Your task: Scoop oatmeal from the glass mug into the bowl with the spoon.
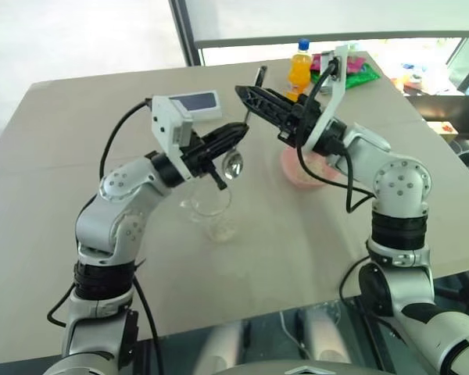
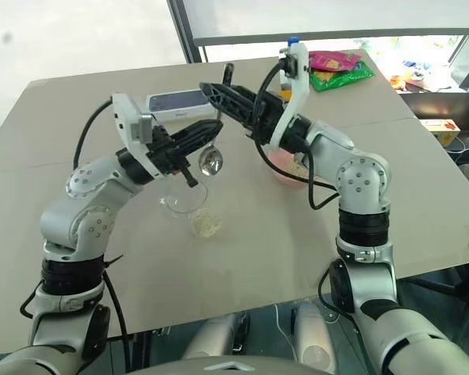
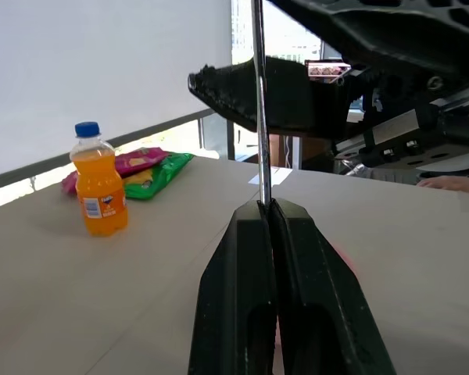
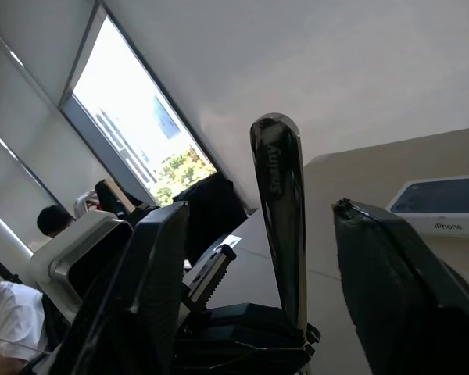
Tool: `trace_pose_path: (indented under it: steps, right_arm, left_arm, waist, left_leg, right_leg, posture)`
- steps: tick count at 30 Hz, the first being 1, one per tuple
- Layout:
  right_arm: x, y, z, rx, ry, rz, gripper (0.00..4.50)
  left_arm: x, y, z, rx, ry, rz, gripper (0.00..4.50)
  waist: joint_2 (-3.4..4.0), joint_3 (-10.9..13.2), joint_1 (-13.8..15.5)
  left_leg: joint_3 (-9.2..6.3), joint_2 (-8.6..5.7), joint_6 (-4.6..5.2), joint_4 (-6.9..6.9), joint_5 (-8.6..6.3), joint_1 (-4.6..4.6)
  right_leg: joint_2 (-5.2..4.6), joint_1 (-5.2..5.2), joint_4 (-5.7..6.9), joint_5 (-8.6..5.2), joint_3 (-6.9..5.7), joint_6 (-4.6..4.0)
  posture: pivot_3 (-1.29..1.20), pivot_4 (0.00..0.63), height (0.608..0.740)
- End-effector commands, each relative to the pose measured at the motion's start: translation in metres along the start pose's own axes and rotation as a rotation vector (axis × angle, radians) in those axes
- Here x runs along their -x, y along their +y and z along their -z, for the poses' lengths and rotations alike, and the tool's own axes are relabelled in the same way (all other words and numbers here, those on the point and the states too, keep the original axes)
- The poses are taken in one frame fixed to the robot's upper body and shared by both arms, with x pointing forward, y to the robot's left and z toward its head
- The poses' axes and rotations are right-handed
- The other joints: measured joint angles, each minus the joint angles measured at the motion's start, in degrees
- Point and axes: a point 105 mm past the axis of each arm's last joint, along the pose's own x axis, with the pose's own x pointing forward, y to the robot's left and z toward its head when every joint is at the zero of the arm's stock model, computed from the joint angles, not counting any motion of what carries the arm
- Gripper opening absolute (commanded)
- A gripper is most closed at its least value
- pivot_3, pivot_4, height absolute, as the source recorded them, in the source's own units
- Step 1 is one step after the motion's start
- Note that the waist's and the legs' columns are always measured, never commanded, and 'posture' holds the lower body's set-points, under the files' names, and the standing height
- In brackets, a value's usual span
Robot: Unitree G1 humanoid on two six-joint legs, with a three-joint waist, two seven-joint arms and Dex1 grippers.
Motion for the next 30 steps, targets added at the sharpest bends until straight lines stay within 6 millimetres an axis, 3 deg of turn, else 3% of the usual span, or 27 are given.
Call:
trace_pose_path:
  steps: [1,15,16,17,25,30]
  right_arm:
    - [-0.003,0.005,-0.010,0.025,-0.030,-0.022,4.46]
    - [-0.007,0.005,-0.023,0.065,-0.078,-0.015,4.46]
    - [-0.007,0.007,-0.023,0.069,-0.072,-0.024,3.92]
    - [-0.007,0.008,-0.022,0.072,-0.066,-0.028,3.81]
    - [-0.006,0.008,-0.021,0.076,-0.062,-0.030,0.02]
    - [-0.004,0.003,-0.022,0.081,-0.064,-0.013,0.02]
  left_arm:
    - [0.001,-0.001,-0.016,-0.045,-0.041,0.002,0.00]
    - [0.001,-0.006,-0.013,-0.021,-0.034,0.037,0.00]
    - [0.002,-0.006,-0.012,-0.021,-0.032,0.039,0.00]
    - [0.002,-0.006,-0.012,-0.022,-0.031,0.040,0.00]
    - [0.001,-0.006,-0.012,-0.021,-0.037,0.043,0.00]
    - [0.004,-0.004,-0.010,-0.024,-0.027,0.037,0.00]
  waist:
    - [0.00,0.0,0.0]
    - [0.01,0.0,0.0]
    - [0.01,0.0,0.0]
    - [0.01,0.0,0.0]
    - [0.01,0.0,0.0]
    - [0.01,0.0,0.0]
  left_leg:
    - [0.00,0.00,0.00,0.00,0.00,0.00]
    - [-0.01,0.00,0.00,0.00,0.00,0.00]
    - [0.00,0.00,0.00,0.00,0.00,0.00]
    - [0.00,0.00,0.00,0.00,0.00,0.00]
    - [0.00,0.00,0.00,0.00,0.00,0.00]
    - [0.00,0.00,0.00,0.00,0.00,0.00]
  right_leg:
    - [0.00,0.00,0.00,0.00,0.00,0.00]
    - [0.01,-0.01,0.00,0.00,0.00,0.00]
    - [0.00,0.00,0.00,0.00,0.00,0.00]
    - [0.00,0.00,-0.01,0.00,0.01,0.00]
    - [0.00,-0.01,0.00,0.00,0.01,0.00]
    - [0.00,-0.01,0.00,0.00,0.01,0.00]
  posture:
    - [0.00,0.150,0.740]
    - [0.00,0.150,0.740]
    - [0.00,0.150,0.740]
    - [0.00,0.150,0.740]
    - [0.00,0.150,0.740]
    - [0.00,0.150,0.740]
